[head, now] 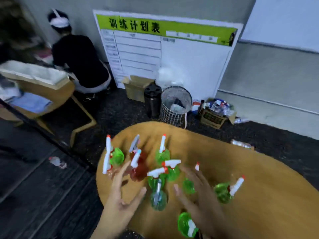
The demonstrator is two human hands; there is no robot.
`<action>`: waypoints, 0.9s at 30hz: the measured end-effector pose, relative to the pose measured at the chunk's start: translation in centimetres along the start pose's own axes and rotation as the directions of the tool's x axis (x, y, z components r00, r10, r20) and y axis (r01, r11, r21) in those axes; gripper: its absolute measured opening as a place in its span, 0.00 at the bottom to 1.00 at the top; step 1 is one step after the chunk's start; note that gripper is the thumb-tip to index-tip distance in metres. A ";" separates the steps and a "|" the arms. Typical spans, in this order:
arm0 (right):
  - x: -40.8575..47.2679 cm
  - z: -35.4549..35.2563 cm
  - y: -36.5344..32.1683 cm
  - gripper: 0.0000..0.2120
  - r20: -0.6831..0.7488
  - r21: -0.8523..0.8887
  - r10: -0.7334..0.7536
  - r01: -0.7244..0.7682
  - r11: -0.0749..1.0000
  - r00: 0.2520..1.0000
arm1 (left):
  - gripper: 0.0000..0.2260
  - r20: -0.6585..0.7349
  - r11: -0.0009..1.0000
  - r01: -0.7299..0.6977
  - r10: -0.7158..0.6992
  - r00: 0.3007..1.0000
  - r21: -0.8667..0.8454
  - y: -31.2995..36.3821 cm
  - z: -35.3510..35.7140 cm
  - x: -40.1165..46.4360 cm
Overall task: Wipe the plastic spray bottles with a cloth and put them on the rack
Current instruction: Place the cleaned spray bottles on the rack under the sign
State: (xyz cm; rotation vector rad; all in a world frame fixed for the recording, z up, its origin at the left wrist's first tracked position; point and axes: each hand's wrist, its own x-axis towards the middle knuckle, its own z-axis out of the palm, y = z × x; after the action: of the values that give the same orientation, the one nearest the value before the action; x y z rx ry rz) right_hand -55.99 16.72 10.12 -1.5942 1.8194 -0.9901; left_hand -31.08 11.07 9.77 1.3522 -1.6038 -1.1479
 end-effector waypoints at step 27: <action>14.3 20.2 -11.8 0.24 0.462 -0.159 0.343 -0.305 0.939 0.818 | 0.28 0.030 0.867 0.498 -0.497 0.867 -0.023 -10.1 -14.3 16.4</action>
State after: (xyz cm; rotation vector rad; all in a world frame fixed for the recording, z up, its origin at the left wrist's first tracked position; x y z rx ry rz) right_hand -35.60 -1.51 8.62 -1.3516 1.7004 -0.3231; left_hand -17.43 -8.01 4.82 1.8015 -1.2732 -1.4818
